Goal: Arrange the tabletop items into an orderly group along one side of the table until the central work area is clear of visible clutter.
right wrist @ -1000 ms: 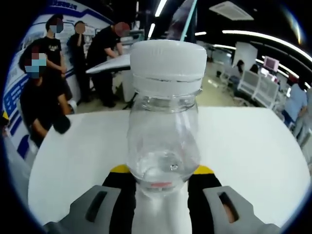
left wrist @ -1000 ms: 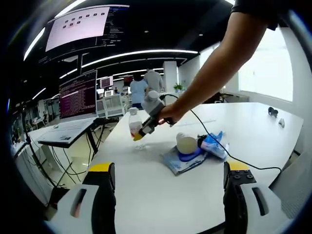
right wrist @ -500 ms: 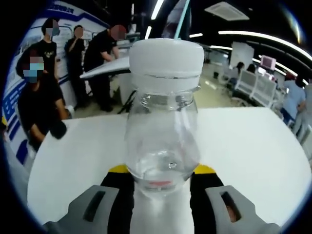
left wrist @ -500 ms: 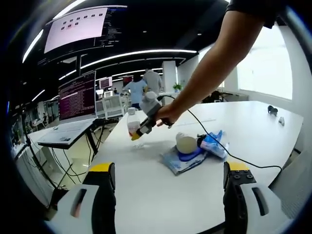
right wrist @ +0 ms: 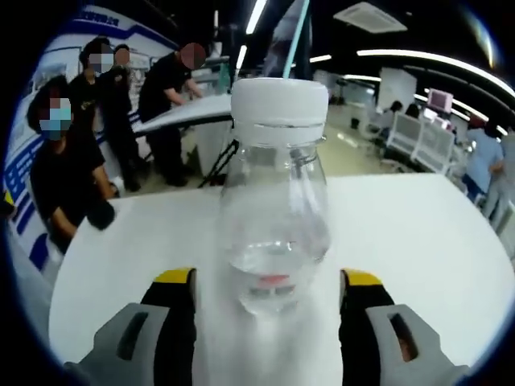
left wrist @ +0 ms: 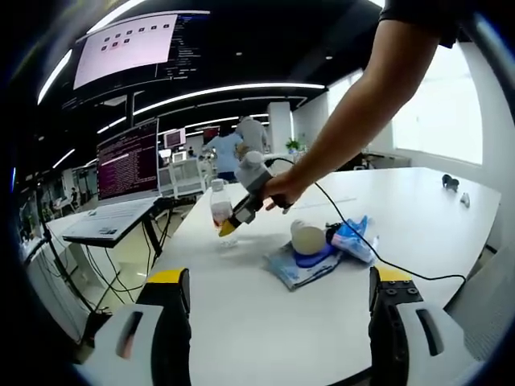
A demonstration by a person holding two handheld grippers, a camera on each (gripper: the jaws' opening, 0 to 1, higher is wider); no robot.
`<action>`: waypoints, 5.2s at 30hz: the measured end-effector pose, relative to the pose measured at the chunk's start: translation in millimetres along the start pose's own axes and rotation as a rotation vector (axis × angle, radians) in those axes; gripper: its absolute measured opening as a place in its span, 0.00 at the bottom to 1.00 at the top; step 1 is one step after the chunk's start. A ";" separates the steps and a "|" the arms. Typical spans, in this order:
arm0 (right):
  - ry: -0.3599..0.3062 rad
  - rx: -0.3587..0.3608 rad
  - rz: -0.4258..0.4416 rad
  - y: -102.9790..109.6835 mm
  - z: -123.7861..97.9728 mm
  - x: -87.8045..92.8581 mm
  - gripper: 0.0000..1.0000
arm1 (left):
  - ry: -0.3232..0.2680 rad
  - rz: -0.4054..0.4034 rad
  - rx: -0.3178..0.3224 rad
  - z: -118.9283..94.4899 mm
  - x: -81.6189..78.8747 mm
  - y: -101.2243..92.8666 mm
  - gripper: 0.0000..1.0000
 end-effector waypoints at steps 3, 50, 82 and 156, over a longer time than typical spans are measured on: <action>-0.001 0.003 0.004 -1.4 -6.4 1.6 0.74 | -0.002 0.002 0.000 0.1 -0.4 -0.3 0.92; -0.126 0.028 0.057 49.1 -154.0 -10.8 1.00 | -0.023 0.045 0.036 0.0 -2.3 -6.1 0.93; -0.094 0.118 0.103 81.1 -238.6 18.1 1.00 | -0.021 0.091 0.091 0.3 -1.7 -13.5 0.96; 0.606 -0.433 -0.917 57.8 -145.5 48.4 0.84 | -0.008 0.119 0.122 1.3 1.5 -17.1 0.94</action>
Point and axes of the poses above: the point that each gripper's makers call its tool centre point, and the gripper's own axes: z roughly forward along the fingers, y roughly to its left, x roughly out of its underside, the point moved 8 cm from there along -z, roughly backward along the fingers, and after that the axes turned 13 degrees about -y, right-handed, at the moved point
